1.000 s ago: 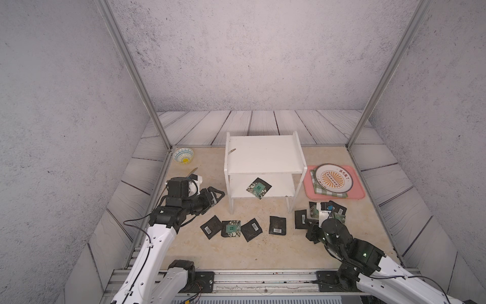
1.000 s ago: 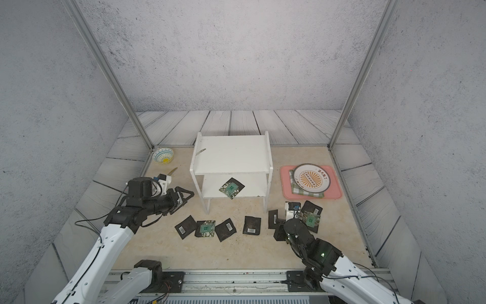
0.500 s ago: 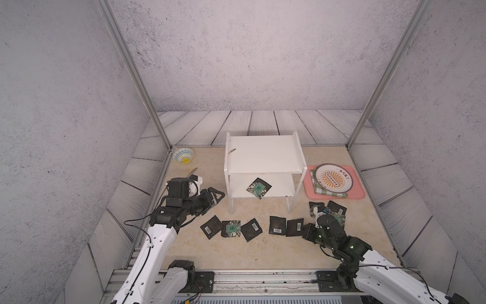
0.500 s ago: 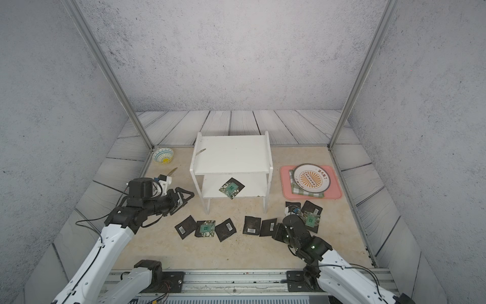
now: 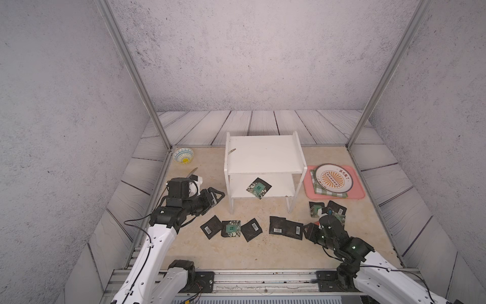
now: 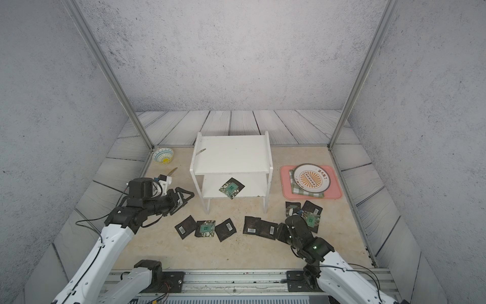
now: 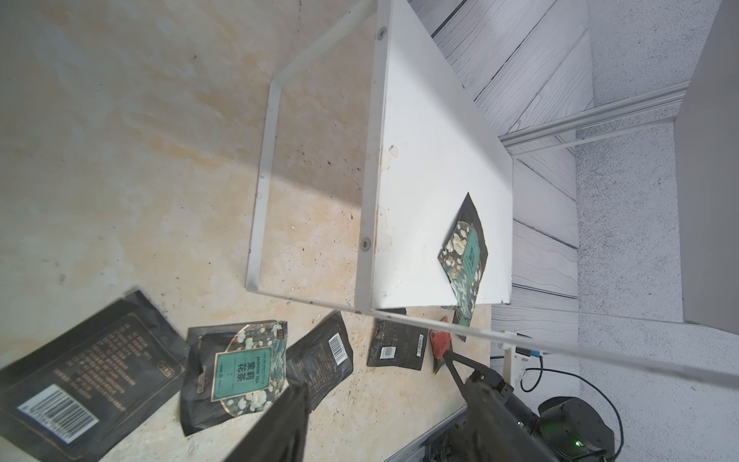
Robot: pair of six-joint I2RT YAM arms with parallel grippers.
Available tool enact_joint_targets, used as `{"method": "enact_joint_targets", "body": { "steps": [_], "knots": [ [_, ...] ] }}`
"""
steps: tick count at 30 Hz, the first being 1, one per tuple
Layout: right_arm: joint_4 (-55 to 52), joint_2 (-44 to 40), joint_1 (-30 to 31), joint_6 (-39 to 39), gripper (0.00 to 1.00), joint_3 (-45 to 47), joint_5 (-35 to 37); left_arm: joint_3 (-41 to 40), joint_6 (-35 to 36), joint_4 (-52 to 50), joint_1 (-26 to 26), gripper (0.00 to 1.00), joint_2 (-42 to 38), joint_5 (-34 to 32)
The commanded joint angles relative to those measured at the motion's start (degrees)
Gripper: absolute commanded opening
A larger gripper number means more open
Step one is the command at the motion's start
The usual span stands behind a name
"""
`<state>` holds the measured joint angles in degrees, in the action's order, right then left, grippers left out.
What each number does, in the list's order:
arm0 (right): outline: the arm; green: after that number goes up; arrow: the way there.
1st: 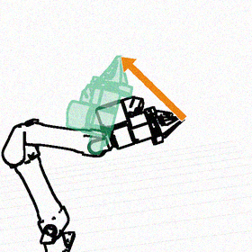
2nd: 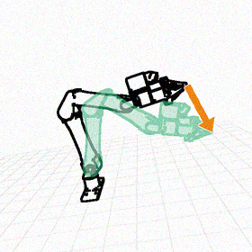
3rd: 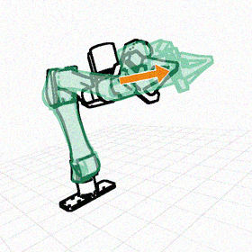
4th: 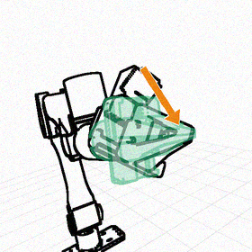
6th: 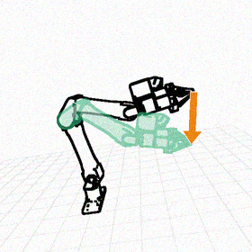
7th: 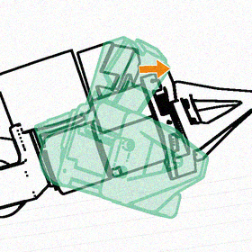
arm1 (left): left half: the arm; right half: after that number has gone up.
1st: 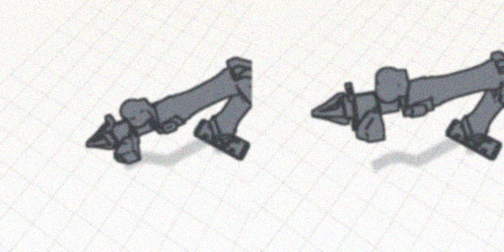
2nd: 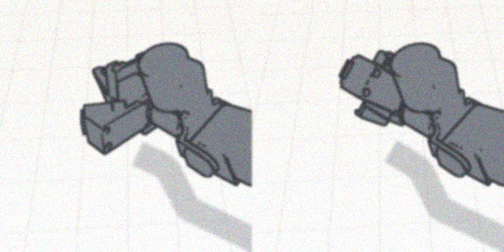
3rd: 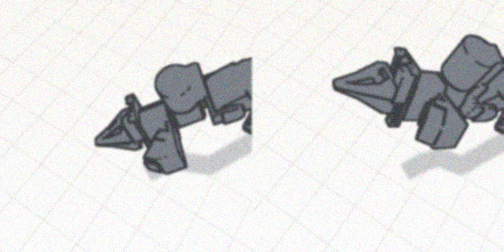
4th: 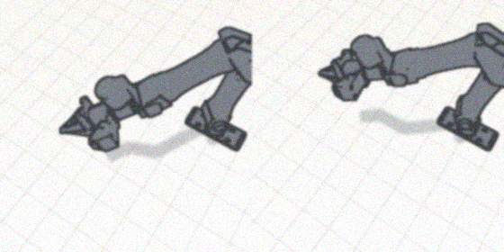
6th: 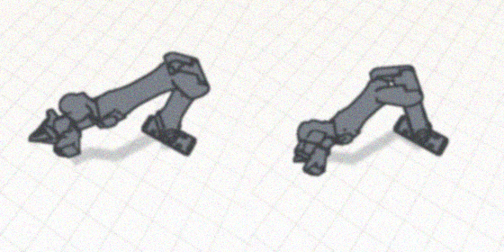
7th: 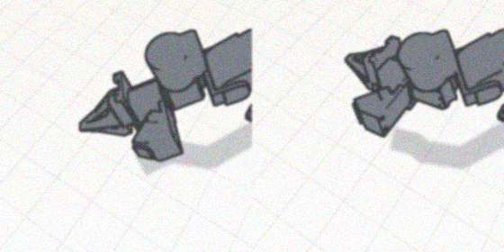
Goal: Remove the tea bags from the shelf
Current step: Place the tea bag at the center of the board, then pick up the tea bag from the shelf.
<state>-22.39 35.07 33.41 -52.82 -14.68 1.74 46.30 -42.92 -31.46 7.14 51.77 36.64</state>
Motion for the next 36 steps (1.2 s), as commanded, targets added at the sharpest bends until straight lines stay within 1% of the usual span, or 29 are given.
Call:
{"method": "enact_joint_targets", "body": {
  "steps": [1,3,5,10,12,15,17,21,24,28,31,32,36],
  "knots": [
    [-3.9,-1.3,-0.2,2.1,0.43,-3.0,2.2,-0.4,0.4,-0.2,-0.4,0.66,-0.7,0.0],
    [-5.2,-0.9,-0.2,4.1,0.43,-5.2,2.5,-0.3,0.4,-0.4,-0.4,0.66,-0.9,0.0],
    [-5.8,-0.1,-0.2,7.7,0.46,-7.4,1.7,-0.3,0.6,-0.7,-0.4,0.66,-1.2,0.0],
    [-5.4,3.6,0.0,17.0,0.51,-13.8,-3.9,0.2,1.4,-2.4,-0.4,0.66,-2.2,-0.5],
    [-6.2,6.0,0.6,20.5,0.53,-17.1,-5.2,0.4,1.6,-3.0,-0.4,0.66,-2.6,-0.5],
    [-5.8,9.1,3.3,25.0,0.57,-21.1,-6.6,0.4,1.8,-3.5,-0.4,0.66,-3.1,-0.4],
    [-5.0,10.3,6.5,28.1,0.59,-23.0,-6.0,0.3,2.1,-4.2,-0.4,0.66,-3.6,-0.4],
    [-3.9,13.5,15.8,36.5,0.64,-27.3,-2.8,0.1,3.1,-5.8,-0.3,0.67,-4.4,-0.6],
    [-4.3,17.2,19.7,42.1,0.65,-30.9,-2.1,0.0,3.1,-5.9,-0.4,0.67,-4.6,-0.6],
    [-2.6,19.7,21.3,49.8,0.69,-33.4,-2.1,0.4,3.2,-6.0,-0.4,0.67,-4.5,-0.7],
    [2.1,20.6,21.5,56.1,0.73,-33.0,-2.5,0.8,3.3,-6.1,-0.4,0.67,-4.1,-0.8],
    [3.4,21.0,21.5,58.2,0.77,-33.0,-2.4,0.8,3.2,-5.9,-0.4,0.67,-3.9,-0.9],
    [5.8,24.9,21.6,65.9,0.78,-34.5,-1.5,1.2,3.2,-5.7,-0.3,0.67,-3.4,-1.1]
  ]
}}
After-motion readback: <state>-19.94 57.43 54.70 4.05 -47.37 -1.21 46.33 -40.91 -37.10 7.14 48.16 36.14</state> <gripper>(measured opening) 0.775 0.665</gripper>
